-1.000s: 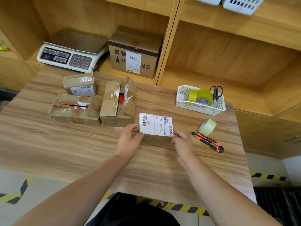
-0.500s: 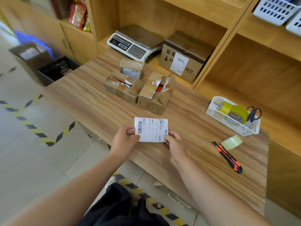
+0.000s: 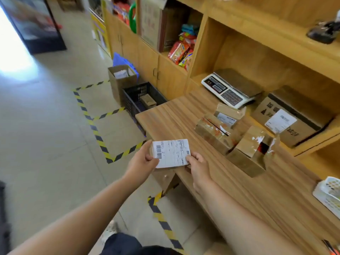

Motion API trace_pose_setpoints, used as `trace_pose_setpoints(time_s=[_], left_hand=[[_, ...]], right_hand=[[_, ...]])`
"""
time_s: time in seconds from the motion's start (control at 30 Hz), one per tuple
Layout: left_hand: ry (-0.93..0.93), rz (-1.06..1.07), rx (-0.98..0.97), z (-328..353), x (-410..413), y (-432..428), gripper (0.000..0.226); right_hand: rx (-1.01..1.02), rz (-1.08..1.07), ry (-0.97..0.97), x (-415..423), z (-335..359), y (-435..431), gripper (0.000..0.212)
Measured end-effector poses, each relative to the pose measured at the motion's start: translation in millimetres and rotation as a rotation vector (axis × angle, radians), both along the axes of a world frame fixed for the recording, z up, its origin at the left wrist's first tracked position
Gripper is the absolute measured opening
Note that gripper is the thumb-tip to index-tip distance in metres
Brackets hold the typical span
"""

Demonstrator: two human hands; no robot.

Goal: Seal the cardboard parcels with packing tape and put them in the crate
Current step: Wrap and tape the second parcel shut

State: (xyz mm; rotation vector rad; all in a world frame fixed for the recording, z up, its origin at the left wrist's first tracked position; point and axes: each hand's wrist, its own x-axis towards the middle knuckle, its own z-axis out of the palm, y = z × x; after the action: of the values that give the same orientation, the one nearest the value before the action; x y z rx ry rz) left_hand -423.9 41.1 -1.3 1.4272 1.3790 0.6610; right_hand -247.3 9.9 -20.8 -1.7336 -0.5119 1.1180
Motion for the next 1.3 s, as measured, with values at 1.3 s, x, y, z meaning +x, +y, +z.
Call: trace_pose_setpoints(time_s=[1.3], left_hand=[[0.054, 0.108, -0.194, -32, -183, 618, 0.058]], right_hand=[[-0.15, 0.229, 0.044, -179, -28, 624, 0.021]])
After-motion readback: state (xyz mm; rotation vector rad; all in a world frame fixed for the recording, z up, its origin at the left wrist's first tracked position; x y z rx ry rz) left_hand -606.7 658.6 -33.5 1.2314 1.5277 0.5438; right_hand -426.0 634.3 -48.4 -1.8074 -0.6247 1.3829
